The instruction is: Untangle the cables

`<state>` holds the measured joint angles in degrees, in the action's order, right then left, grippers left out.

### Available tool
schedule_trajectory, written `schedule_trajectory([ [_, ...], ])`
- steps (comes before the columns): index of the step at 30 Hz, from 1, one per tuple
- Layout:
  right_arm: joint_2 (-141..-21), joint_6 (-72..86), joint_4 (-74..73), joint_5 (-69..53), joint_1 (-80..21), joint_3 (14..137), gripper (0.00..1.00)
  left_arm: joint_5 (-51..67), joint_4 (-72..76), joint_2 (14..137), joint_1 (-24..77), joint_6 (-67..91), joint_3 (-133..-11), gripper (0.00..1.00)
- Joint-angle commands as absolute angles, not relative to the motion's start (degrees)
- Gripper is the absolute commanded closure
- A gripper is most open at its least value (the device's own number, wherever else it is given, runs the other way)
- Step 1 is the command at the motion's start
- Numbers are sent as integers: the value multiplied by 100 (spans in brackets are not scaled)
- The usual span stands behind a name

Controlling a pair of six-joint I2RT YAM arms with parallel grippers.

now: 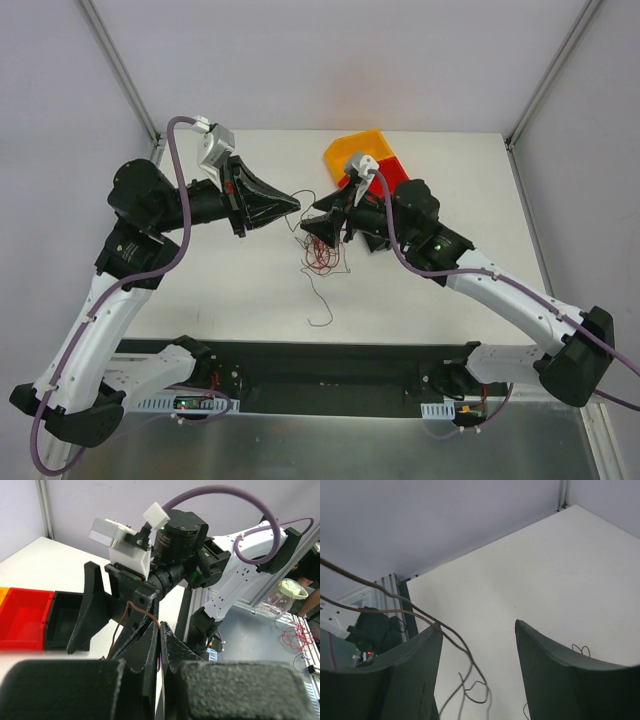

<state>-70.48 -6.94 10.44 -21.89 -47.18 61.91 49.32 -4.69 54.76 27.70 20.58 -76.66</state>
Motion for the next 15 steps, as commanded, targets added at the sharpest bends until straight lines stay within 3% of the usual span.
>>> schedule_trajectory([
  [1,-6943,-220,2136,-2417,-4939,6091,44,5036,-97,5370,2786,2074,-7594,100],
  [4,-6935,-132,2118,-2356,-5001,6135,90,4835,-105,5335,2786,2030,-7541,100],
  [5,-6900,-62,2066,-2286,-5001,6143,100,4712,-140,5344,2786,2030,-7532,100],
  [6,-6839,-18,2013,-2189,-5010,6152,100,4572,-193,5344,2786,2030,-7524,98],
  [7,-6760,-18,1978,-2101,-5010,6144,99,4379,-254,5326,2786,2004,-7489,89],
  [10,-6478,139,1724,-1567,-4992,6240,100,3580,-579,5247,2777,1768,-7383,54],
  [11,-6408,202,1583,-1486,-4949,6345,100,3307,-745,5230,2777,1680,-7365,46],
  [15,-6512,378,399,-1328,-4632,7266,100,2077,-984,5177,2698,1547,-7208,29],
])
